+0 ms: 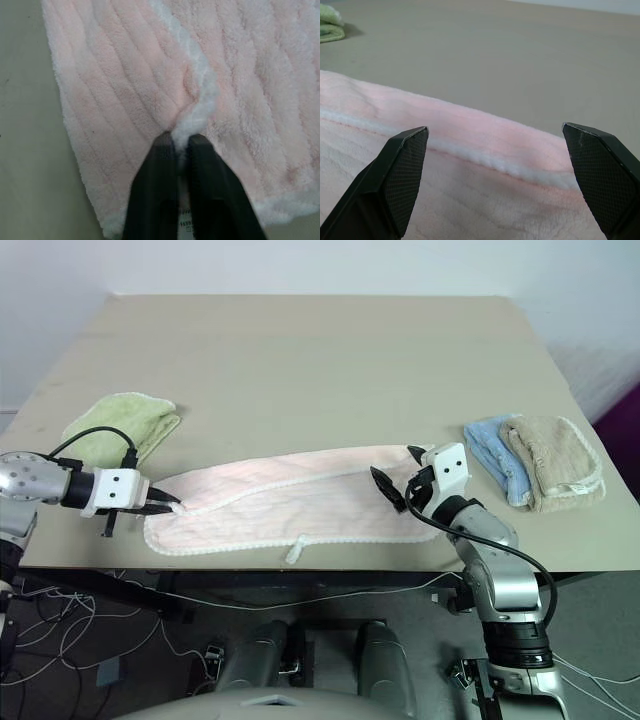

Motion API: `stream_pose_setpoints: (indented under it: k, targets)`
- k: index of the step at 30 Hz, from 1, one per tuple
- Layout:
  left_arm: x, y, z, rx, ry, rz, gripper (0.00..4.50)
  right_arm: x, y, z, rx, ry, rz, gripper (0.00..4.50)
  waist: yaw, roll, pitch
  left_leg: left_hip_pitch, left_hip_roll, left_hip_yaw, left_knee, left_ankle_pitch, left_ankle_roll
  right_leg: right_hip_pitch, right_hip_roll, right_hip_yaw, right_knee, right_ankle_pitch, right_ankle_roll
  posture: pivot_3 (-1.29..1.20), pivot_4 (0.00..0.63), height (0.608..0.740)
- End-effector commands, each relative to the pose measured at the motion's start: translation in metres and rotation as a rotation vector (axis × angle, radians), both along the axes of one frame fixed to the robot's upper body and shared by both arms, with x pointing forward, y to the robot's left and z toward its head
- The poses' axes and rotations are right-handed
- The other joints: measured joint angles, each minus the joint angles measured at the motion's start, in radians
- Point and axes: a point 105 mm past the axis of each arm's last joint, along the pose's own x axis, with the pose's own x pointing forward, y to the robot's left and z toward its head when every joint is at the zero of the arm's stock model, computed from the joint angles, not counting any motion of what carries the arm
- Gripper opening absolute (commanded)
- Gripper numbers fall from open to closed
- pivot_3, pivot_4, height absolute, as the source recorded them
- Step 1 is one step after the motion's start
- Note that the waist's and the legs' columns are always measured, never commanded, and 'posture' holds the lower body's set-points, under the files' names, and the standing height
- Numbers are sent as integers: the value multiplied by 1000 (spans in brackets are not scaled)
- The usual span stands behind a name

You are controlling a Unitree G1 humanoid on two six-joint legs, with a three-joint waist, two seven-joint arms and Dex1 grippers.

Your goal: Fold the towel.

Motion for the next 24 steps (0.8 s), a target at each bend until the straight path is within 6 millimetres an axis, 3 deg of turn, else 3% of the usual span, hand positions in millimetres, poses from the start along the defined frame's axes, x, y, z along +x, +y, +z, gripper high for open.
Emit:
stream_pose_setpoints:
  k: [1,7,14,24]
  targets:
    - [-2,2,13,-18,-8,5,19,1,1,14,7,-58,8,4500,0,0,0,0,0,0,0,0,0,0,0,0,0,0,0,0,150,701]
    - [4,-3,34,-208,29,88,19,1,2,14,7,-60,7,4500,0,0,0,0,0,0,0,0,0,0,0,0,0,0,0,0,150,701]
    - [11,4,43,-287,19,180,19,0,1,19,-23,-74,14,4500,-1,0,0,0,0,0,0,1,-1,0,0,0,0,0,0,0,150,701]
    - [16,0,47,-373,-3,230,19,15,-4,26,-385,-150,41,4500,-3,0,0,0,0,0,0,2,-3,0,0,0,0,0,0,0,150,701]
